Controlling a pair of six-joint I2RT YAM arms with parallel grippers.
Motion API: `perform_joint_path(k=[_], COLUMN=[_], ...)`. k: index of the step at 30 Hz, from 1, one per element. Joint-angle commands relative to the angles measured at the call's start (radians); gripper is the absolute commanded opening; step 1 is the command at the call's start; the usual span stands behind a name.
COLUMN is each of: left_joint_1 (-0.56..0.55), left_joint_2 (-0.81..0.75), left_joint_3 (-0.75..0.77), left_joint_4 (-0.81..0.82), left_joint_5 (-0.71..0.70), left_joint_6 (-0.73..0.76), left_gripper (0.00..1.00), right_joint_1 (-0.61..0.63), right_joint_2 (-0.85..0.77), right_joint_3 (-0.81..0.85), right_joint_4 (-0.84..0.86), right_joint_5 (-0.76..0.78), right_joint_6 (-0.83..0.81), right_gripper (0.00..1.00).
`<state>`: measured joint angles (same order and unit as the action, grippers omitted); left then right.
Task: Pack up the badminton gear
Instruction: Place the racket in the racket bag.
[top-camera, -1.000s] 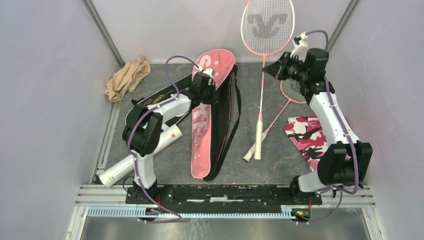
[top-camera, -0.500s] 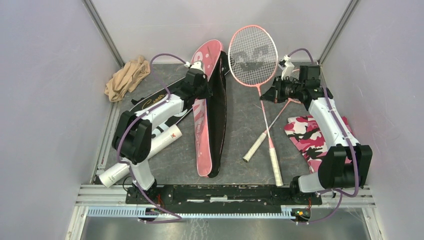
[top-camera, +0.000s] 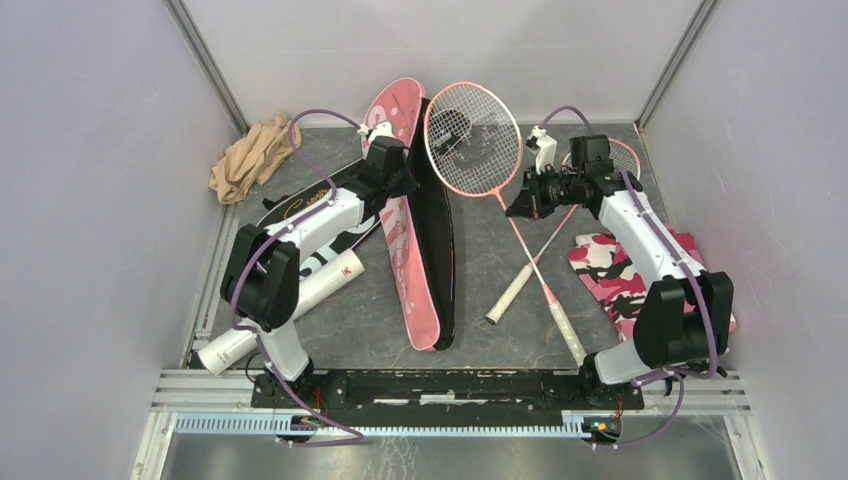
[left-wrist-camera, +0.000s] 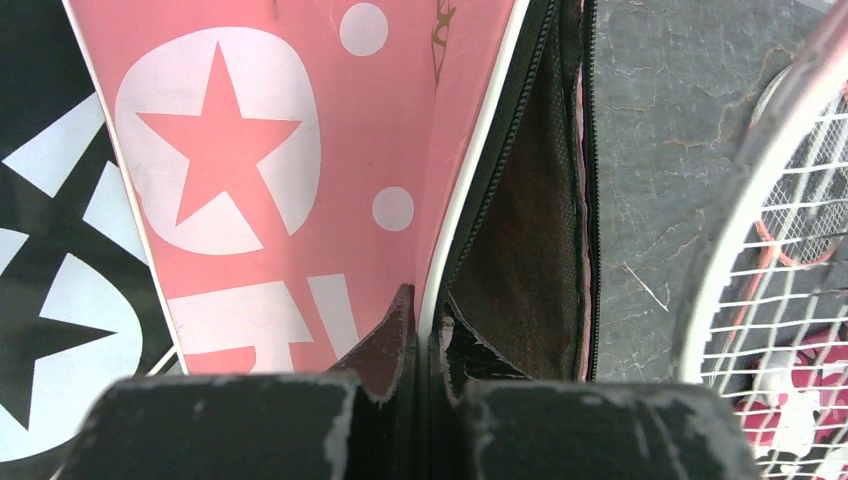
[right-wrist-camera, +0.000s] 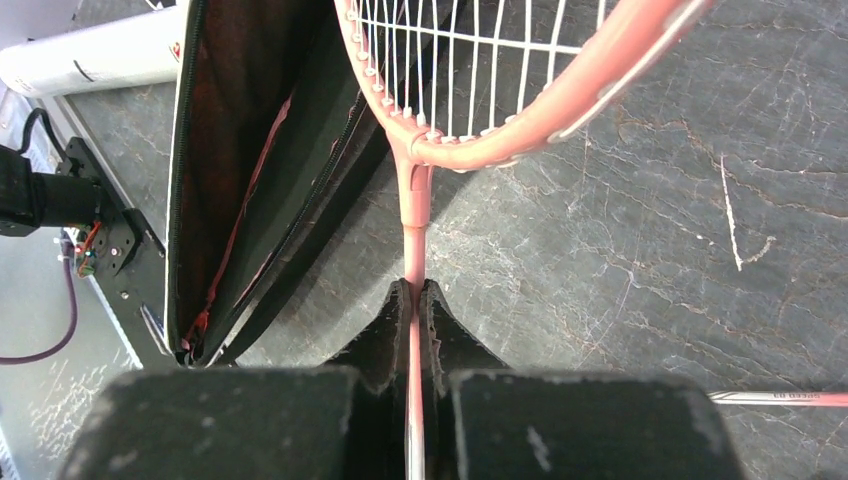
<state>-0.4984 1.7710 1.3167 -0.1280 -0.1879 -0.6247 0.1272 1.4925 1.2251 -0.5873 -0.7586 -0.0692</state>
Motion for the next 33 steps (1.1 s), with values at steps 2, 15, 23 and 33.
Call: perform_joint_path(k=[2,15,23,33], left_joint_1=[0.005,0.006,0.005,-0.011], left_joint_2=[-0.007,-0.027,-0.011,0.01], left_joint_3=[0.05,0.024,0.028,-0.01], left_joint_4=[0.026,0.053,0.078,0.178], left_joint_5=[-0.03,-0.013,0.033,0.213], left_joint_6=[-0.051,-0.045,-0.023,0.053], left_gripper=[0.02,0.02,0.02,0.02], right_joint_1=[0.037,0.08,0.105,0.189], right_joint_2=[0.027,0.108,0.159,0.245], right_joint_3=[-0.013,-0.06,-0.09,-0.019], right_joint_4=[-0.075,-0.04,-0.028,-0.04], right_joint_5=[0.058,0.15,0.165,0.129], right_joint_6=[-0.029,-0.014,-0.005,-0.01], right_gripper=[0.0,0.0,0.0,0.0])
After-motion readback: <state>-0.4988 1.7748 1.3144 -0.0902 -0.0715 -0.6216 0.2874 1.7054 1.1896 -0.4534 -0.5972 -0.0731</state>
